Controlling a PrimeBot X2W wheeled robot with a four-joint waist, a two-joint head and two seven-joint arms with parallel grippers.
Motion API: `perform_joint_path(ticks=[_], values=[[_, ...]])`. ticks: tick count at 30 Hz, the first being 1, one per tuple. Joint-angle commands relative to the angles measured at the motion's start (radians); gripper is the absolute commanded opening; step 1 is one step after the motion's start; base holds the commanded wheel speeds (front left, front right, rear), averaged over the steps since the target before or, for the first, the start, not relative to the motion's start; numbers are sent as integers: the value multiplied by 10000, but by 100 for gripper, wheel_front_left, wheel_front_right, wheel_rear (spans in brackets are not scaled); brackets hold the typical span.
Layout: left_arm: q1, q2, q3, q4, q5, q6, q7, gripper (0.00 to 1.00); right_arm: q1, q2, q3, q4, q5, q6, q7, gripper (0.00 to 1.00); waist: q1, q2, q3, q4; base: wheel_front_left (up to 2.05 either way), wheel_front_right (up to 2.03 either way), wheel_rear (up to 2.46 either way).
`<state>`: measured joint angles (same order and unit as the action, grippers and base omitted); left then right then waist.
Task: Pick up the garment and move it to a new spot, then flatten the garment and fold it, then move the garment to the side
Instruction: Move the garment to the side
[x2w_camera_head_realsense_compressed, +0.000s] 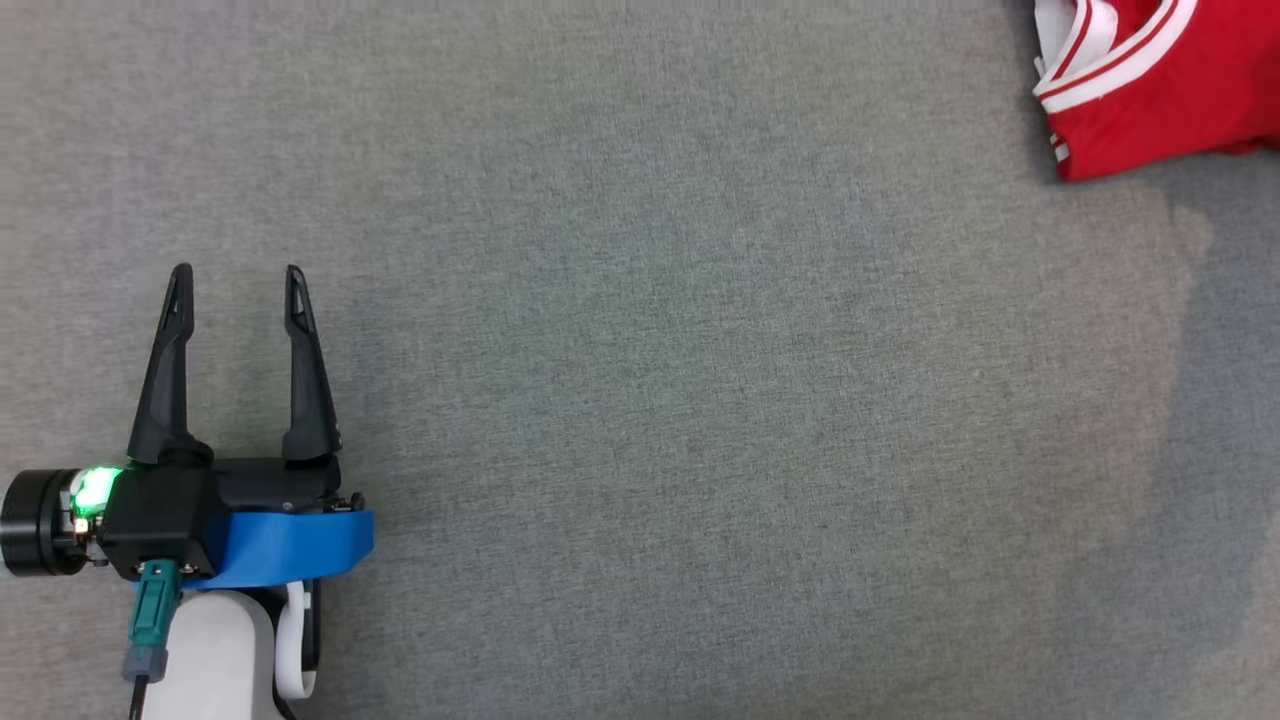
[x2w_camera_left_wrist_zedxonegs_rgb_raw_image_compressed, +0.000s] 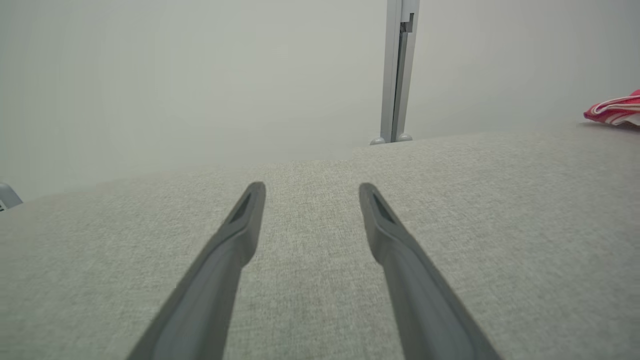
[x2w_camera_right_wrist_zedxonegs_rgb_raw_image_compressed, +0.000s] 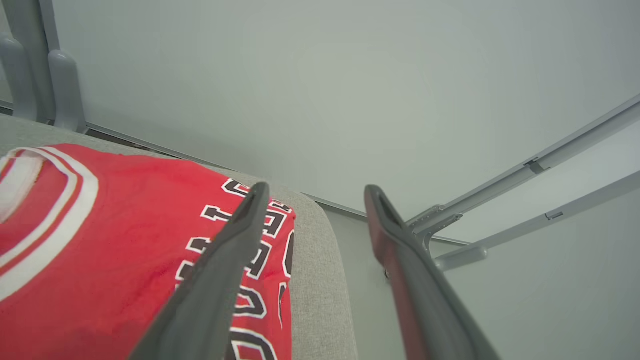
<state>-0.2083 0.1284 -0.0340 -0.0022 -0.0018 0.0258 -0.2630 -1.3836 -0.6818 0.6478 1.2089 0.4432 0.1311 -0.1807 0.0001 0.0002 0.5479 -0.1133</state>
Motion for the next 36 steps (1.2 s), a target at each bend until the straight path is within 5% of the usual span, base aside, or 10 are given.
perform_joint_path(ticks=[1,7,10,22,36], values=[[-31,11,16,42,-71,30,-23,100,2,120,-22,29,-91,-5,-180,100,-1,-2,-141,-3,0,0,0],[358,-86,92,318,-250,96,-23,100,725,700,-387,-299,18,-3,-809,100,-1,-2,-1150,183,0,0,0],[659,-153,141,465,-374,131,-25,100,1419,940,-901,-1499,123,-3,-850,100,-1,-2,-1705,288,0,0,0],[1874,-414,351,1528,-790,-10,-23,100,6878,2999,-3462,-5977,-991,-3,-855,100,-1,-2,-3743,774,0,0,0],[2552,-537,518,2470,-849,-181,-23,100,12122,4381,-5034,-8095,-1280,-2,-855,100,-1,-2,-5184,1035,0,0,0]])
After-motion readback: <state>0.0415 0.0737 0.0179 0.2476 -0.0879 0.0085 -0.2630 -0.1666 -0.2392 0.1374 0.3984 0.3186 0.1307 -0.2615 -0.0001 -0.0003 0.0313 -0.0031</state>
